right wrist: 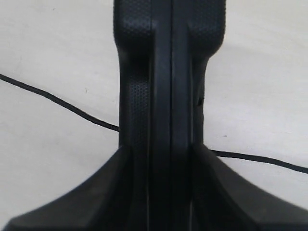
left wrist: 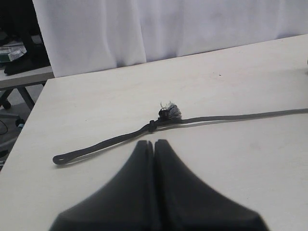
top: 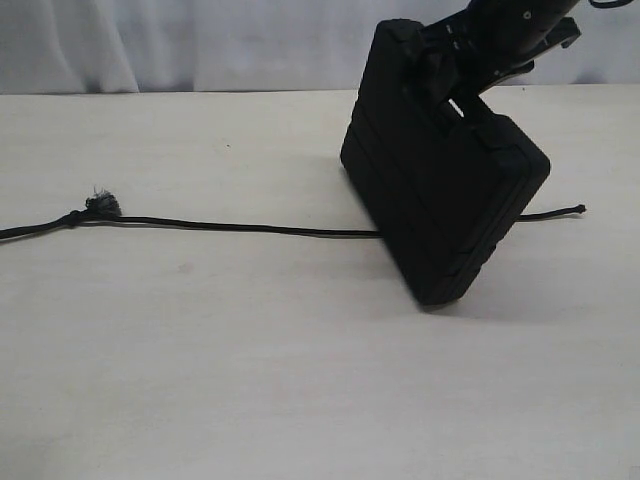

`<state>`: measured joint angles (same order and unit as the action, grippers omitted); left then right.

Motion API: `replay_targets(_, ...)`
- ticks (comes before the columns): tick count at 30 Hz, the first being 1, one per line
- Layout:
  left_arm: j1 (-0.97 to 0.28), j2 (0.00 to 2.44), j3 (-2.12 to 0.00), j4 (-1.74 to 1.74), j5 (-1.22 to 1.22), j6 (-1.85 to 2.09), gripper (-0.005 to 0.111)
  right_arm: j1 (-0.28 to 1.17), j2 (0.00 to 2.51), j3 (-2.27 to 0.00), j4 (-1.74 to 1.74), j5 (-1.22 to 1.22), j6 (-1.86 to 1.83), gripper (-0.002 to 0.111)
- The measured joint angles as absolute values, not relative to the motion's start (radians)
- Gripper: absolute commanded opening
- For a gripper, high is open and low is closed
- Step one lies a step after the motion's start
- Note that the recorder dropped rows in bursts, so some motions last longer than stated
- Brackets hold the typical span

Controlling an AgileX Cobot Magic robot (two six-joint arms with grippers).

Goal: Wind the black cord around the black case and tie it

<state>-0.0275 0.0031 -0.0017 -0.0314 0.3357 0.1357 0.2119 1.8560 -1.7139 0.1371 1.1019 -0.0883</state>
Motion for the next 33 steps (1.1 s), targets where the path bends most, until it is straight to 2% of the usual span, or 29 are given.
replay_targets(5,-0.027,0.003,-0.002,-0.031,0.336,0.136,0.0,0.212,1.854,-1.714,0.137,1.11,-0.088,0.034)
replay_targets(12,-0.027,0.003,-0.002,-0.031,0.336,0.136,0.0,0.212,1.854,-1.714,0.137,1.128,-0.088,0.004)
replay_targets(24,-0.027,0.003,-0.002,-0.031,0.336,0.136,0.0,0.214,1.854,-1.716,0.214,1.15,0.092,0.004)
replay_targets(28,-0.027,0.003,-0.002,-0.031,0.336,0.136,0.0,0.307,1.854,-1.718,0.098,1.148,0.274,0.004)
replay_targets(33,-0.027,0.003,-0.002,-0.031,0.336,0.136,0.0,0.333,1.85,-1.718,0.057,1.15,0.35,0.004)
